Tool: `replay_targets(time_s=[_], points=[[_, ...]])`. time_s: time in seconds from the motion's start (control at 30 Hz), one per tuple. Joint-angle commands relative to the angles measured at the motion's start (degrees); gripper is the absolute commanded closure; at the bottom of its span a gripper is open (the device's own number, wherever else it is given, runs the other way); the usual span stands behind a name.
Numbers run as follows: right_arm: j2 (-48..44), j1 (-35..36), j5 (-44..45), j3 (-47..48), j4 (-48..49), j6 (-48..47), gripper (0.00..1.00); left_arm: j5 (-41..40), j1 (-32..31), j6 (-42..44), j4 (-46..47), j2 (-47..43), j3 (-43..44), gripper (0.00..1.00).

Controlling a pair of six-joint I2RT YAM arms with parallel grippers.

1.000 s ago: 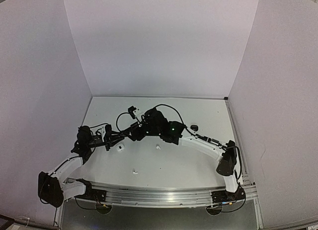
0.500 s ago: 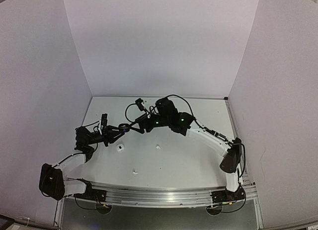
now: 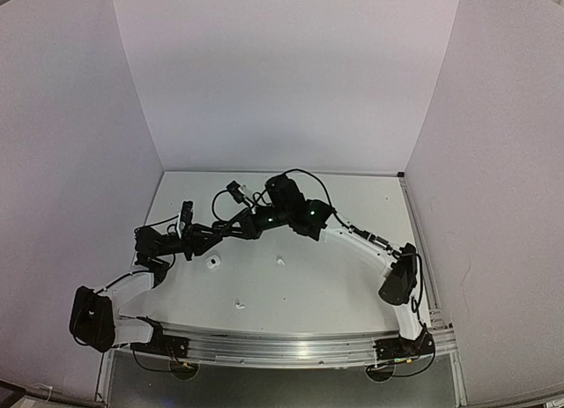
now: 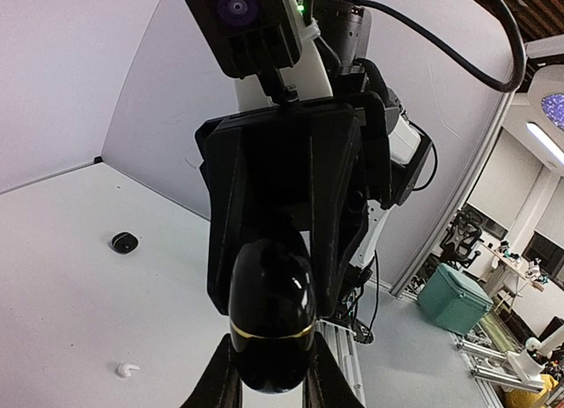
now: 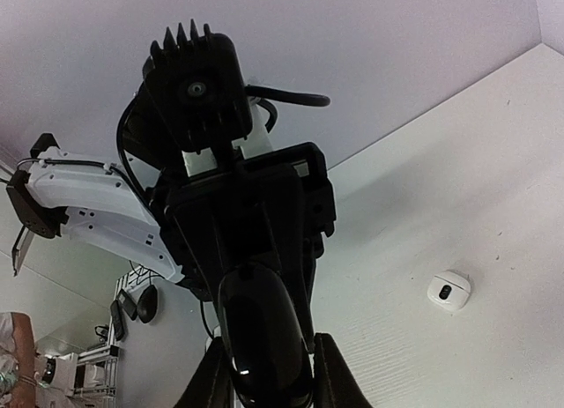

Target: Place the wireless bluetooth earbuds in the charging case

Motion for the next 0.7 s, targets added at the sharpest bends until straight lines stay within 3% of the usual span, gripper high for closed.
replay_targets(time_s=[0.0,0.1,0.23,0.27,0.37,0.4,0.43,0.67], points=[[0.9,0.1,-2.9,2.7,0.7,0.7,0.87,-0.3,-0.3,-0.7,3.8,0.2,1.9,1.0],[0.9,0.1,-3.0,2.7,0.7,0.8,0.99,-0.2,-0.3,-0.6,3.7,0.2,1.7,1.0],[0.3,0.0,-2.9,2.0,0.7,0.7,1.0,-1.2,-0.3,0.2,2.2,0.2,1.3,0.99],[0.0,0.0,-2.7,1.7,0.8,0.4,1.0,-1.9,-0.3,0.7,1.1,0.1,1.1,0.91],[-1.2,-0.7,-2.0,0.3,0.7,0.4,1.0,-4.0,-0.3,3.5,-2.8,-0.5,0.3,0.25],[-1.8,-1.3,-1.7,-0.7,0.7,0.5,1.0,-4.4,-0.2,4.8,-4.2,-0.7,0.1,0.1],[-2.6,-2.0,-1.4,-1.8,0.6,0.6,1.0,-4.8,-0.2,6.2,-5.5,-0.9,-0.3,0.01],[-10.5,-11.5,-0.5,-16.1,-0.4,1.3,1.0,-15.0,0.7,18.6,-19.6,-7.5,-2.9,0.0]])
